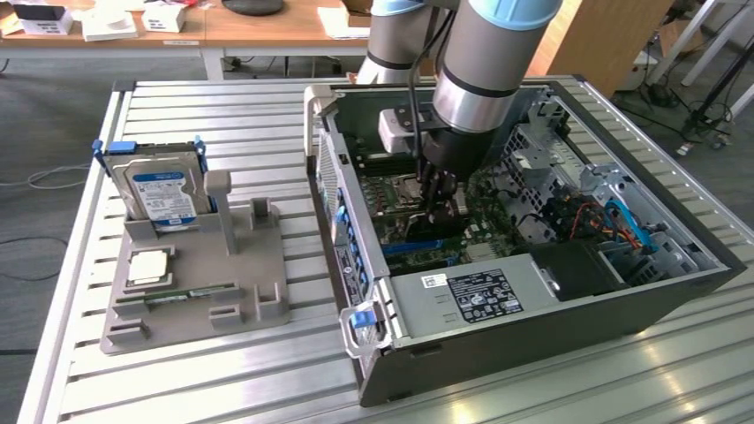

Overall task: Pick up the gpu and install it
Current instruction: 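Insert the gpu into the slot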

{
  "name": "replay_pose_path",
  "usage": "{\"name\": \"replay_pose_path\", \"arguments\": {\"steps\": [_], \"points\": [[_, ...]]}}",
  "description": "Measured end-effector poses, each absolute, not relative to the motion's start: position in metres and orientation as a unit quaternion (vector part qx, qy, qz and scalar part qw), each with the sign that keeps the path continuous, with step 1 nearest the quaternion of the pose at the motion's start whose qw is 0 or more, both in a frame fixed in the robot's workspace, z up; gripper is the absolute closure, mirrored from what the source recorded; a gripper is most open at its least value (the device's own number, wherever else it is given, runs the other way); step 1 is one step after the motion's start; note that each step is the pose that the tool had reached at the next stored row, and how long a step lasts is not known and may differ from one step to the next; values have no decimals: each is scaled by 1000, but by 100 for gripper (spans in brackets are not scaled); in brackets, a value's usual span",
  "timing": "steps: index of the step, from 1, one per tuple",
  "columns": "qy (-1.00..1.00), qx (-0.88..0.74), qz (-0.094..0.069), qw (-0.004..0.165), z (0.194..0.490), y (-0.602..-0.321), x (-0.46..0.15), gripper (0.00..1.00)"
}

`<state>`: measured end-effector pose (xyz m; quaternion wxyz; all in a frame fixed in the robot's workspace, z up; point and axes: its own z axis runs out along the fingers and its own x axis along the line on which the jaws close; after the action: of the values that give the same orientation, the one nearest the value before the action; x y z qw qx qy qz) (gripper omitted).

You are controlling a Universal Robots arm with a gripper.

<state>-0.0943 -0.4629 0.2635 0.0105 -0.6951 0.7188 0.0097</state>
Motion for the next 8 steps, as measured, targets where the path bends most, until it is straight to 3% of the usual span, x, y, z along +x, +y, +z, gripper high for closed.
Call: {"name": "replay_pose_path", "arguments": {"steps": [8], "points": [[719, -695, 10, 11, 263, -463, -95, 73]]}}
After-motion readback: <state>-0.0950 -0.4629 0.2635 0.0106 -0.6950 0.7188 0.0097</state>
